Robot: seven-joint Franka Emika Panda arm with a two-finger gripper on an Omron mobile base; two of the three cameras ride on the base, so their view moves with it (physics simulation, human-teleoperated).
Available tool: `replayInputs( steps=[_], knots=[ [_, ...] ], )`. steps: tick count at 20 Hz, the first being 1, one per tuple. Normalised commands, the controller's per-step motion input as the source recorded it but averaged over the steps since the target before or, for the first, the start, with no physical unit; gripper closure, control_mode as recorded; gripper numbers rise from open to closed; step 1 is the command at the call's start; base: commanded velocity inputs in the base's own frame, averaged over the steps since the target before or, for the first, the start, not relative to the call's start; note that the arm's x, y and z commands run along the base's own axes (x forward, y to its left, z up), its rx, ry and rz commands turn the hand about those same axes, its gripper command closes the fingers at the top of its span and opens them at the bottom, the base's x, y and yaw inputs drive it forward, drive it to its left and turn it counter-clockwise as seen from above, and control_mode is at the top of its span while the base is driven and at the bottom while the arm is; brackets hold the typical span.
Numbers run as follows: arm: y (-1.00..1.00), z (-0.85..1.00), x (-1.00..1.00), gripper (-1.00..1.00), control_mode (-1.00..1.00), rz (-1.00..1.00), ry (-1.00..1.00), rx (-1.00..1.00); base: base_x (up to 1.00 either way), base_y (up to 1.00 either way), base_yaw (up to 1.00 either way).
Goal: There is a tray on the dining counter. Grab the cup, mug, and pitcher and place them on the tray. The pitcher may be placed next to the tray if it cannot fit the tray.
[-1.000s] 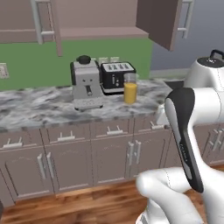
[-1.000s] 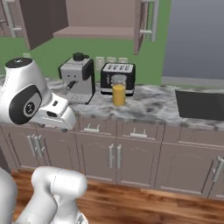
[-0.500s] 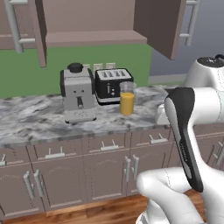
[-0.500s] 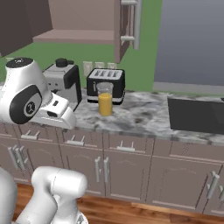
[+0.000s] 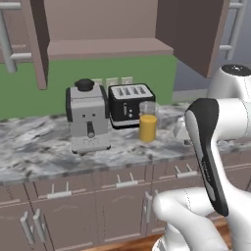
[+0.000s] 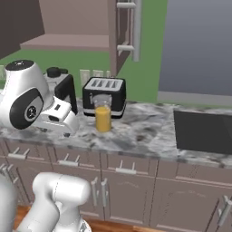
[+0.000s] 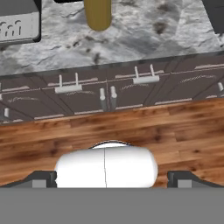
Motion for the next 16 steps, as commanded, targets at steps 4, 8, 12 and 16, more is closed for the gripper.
replayInputs(
  steps=[4, 8, 12, 16],
  knots=[
    [0.00, 0.00, 0.00, -1.00, 1.00, 0.00, 0.00, 0.00, 0.56, 0.00, 0.00],
    [0.00, 0.00, 0.00, -1.00, 1.00, 0.00, 0.00, 0.00, 0.49, 0.00, 0.00],
    [0.00, 0.00, 0.00, -1.00, 1.00, 0.00, 0.00, 0.00, 0.49, 0.00, 0.00],
    [0.00, 0.00, 0.00, -1.00, 1.00, 0.00, 0.00, 0.00, 0.42, 0.00, 0.00]
  ],
)
